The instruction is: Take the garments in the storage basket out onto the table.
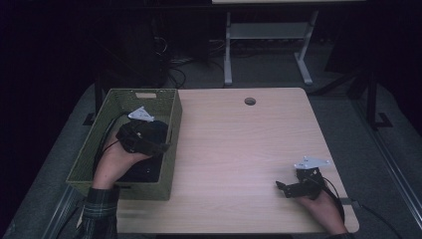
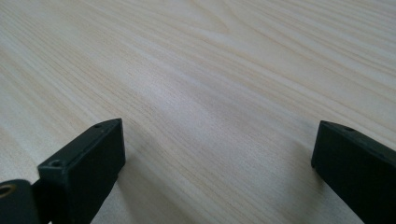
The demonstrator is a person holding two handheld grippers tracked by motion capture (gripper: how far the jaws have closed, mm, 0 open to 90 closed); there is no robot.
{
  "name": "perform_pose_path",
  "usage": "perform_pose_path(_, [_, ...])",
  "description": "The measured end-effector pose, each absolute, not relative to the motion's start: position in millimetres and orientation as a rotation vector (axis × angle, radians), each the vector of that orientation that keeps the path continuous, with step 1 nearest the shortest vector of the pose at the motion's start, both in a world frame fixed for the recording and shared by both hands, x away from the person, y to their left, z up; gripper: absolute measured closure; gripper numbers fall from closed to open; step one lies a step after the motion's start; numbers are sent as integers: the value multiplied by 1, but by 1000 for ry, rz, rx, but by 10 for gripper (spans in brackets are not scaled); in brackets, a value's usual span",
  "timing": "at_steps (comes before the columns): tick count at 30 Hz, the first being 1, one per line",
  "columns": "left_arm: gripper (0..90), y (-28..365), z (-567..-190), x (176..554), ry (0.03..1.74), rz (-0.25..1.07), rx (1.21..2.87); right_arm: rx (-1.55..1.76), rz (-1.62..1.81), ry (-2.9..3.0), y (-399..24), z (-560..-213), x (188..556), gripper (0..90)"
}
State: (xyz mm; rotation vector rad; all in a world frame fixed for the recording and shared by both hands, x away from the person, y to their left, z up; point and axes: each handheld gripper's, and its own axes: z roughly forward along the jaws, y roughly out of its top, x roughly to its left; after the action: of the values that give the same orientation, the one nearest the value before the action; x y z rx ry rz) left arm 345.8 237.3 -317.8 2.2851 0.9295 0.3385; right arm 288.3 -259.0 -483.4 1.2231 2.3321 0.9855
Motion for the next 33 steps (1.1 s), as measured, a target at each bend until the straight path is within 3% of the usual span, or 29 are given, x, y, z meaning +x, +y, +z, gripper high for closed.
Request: perform_pose_path(33, [142,271,-345,352,1068,333,2322,1222,986,2335,-259,-483,289,22])
